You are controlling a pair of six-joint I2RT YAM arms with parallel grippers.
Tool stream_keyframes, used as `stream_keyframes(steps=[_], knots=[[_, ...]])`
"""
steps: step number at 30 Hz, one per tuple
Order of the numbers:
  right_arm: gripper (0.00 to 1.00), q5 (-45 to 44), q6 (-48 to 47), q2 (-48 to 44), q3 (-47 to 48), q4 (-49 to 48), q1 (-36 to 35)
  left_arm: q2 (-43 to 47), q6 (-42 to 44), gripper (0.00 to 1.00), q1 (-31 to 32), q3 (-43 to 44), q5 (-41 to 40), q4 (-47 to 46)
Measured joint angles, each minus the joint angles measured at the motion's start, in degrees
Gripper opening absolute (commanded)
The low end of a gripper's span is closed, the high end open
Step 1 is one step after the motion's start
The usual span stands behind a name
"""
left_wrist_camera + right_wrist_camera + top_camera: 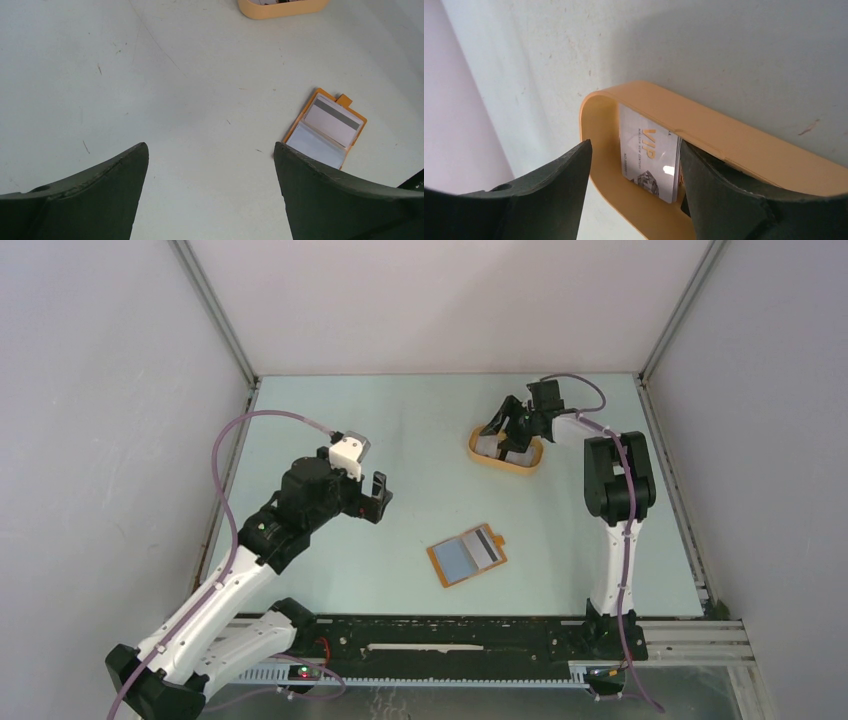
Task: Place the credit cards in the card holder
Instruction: Pick up the credit card from the storage box.
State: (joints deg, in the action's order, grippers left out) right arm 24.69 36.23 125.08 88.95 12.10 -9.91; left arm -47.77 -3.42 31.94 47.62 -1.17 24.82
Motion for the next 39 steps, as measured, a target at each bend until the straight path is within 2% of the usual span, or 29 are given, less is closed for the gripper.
stream_keyframes(steps=[7, 18, 39], knots=[[0.73, 6.8, 1.7, 0.0, -2.5, -3.3, 0.7, -0.1, 0.0, 1.00, -0.2, 0.0, 0.0, 0.0], [0.72, 13.0, 4.4, 0.0, -4.7, -7.4, 1.1, -0.2, 0.0, 1.00, -0.2, 0.0, 0.0, 0.0], [0.69, 15.9, 5.7, 0.8, -5.0, -9.3, -0.4, -0.3, 0.0, 1.00, -0.4, 0.0, 0.0, 0.0]])
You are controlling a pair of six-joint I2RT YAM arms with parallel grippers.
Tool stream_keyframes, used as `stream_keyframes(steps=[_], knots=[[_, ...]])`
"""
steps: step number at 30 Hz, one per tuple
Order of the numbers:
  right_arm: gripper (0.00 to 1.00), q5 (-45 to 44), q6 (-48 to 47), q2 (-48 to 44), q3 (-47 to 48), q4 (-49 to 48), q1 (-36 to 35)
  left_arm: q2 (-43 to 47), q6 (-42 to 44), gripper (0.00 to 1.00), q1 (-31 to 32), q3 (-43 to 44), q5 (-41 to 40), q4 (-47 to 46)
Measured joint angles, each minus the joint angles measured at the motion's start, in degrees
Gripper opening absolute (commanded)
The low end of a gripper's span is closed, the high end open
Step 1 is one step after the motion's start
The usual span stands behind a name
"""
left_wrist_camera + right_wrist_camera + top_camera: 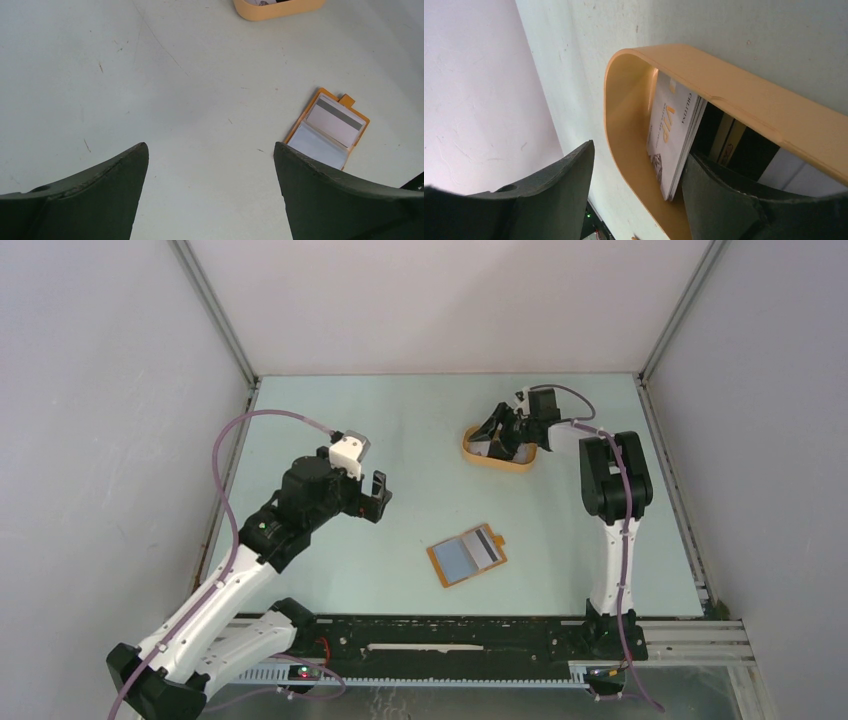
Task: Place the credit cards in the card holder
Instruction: Pick up the credit card from the storage box.
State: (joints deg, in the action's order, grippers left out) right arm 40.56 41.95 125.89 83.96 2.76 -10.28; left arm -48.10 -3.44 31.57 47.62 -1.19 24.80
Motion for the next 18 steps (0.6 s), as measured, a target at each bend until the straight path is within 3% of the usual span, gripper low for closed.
stream_keyframes(steps=[18], knots=[[0.66, 3.2, 4.8, 1.4, 0.1, -6.0, 0.9, -0.7, 0.0, 1.00, -0.3, 0.0, -0.1, 0.0]])
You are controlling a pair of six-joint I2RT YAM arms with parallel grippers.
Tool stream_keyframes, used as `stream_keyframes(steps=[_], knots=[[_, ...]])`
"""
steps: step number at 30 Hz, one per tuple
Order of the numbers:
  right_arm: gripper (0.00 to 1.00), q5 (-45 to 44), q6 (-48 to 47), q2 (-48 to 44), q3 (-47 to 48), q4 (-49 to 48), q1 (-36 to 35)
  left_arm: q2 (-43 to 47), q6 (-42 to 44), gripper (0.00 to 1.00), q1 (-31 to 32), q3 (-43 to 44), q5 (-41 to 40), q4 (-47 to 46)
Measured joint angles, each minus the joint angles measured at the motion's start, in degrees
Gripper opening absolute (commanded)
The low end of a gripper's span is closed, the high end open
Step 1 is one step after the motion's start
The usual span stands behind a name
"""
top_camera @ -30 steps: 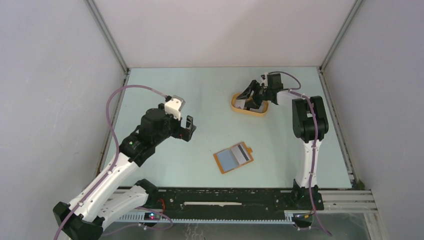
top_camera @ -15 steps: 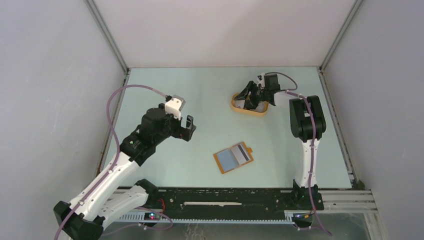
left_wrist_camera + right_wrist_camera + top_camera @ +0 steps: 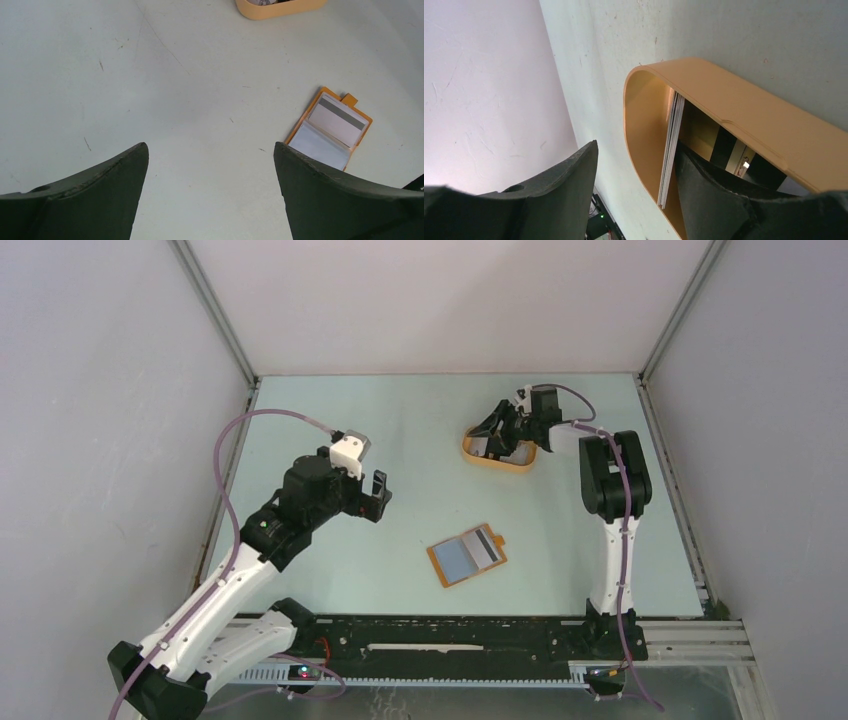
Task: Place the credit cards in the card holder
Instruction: Pick up the credit card from the storage box.
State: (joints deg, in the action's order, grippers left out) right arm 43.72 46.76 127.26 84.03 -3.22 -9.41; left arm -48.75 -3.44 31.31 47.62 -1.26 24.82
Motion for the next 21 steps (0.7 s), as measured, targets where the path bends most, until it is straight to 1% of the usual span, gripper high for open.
stream_keyframes(steps=[4, 21], knots=[[0.63, 0.0, -0.1, 0.0, 0.0, 0.3, 0.4, 0.0, 0.0, 1.00, 0.0, 0.0, 0.0, 0.0], [0.61, 0.3, -0.4, 0.0, -0.1, 0.9, 1.5, 0.0, 0.0, 1.00, 0.0, 0.0, 0.0, 0.0]])
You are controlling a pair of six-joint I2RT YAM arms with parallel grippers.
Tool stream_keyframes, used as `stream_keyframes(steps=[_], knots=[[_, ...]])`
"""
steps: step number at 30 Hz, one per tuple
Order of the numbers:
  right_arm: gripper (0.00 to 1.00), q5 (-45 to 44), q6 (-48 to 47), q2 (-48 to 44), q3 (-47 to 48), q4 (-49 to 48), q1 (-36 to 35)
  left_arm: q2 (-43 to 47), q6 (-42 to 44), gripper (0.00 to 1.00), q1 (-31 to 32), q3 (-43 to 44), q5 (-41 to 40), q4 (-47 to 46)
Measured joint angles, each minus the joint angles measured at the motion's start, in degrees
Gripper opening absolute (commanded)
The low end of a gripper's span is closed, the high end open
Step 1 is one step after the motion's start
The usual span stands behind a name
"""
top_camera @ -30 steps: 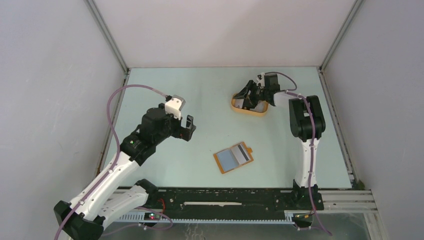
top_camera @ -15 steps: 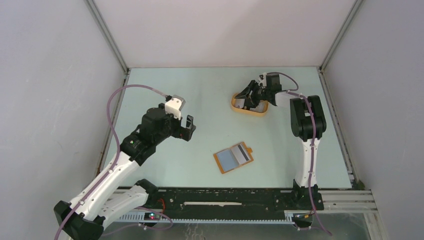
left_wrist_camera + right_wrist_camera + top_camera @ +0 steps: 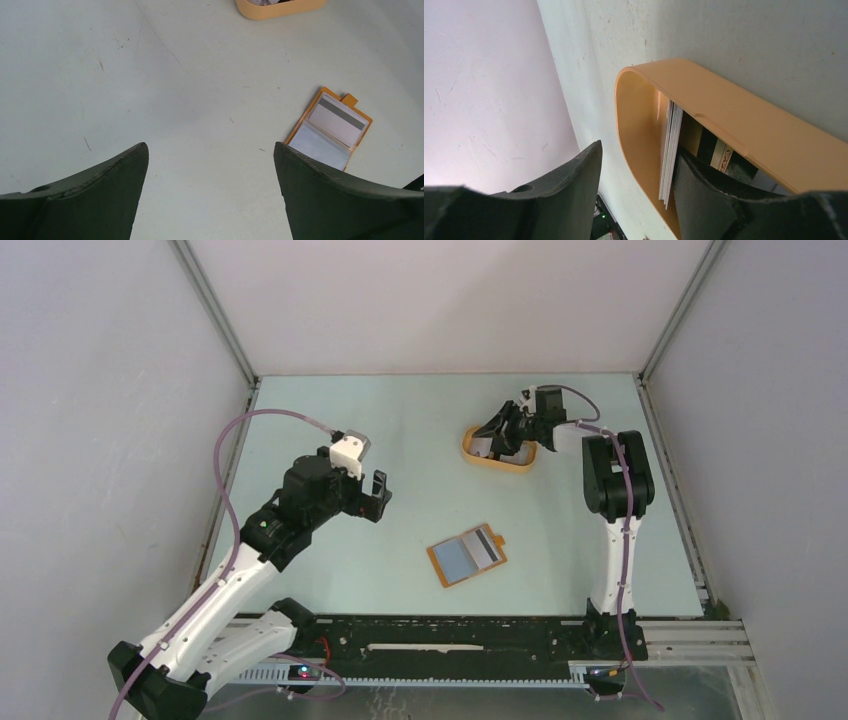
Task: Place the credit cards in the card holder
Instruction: Pick up the credit card from the storage box.
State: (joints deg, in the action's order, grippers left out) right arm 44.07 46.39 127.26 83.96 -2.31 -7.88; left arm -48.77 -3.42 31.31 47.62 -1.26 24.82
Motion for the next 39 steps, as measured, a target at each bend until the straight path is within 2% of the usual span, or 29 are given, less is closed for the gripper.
stream_keyframes(steps=[12, 24, 31, 39], knots=[[0.60, 0.2, -1.0, -0.7, -0.9, 0.6, 1.3, -0.4, 0.0, 1.00, -0.2, 0.0, 0.0, 0.0], [0.53, 0.2, -1.7, -1.4, -1.9, 1.5, 2.8, -0.7, 0.0, 1.00, -0.3, 0.0, 0.0, 0.0], [0.40, -0.2, -2.7, -1.7, -2.4, 2.6, 3.1, -0.7, 0.0, 1.00, -0.4, 0.0, 0.0, 0.0], [0.15, -0.9, -3.9, -2.2, -3.3, 4.4, 3.3, -0.8, 0.0, 1.00, -0.6, 0.0, 0.0, 0.0]])
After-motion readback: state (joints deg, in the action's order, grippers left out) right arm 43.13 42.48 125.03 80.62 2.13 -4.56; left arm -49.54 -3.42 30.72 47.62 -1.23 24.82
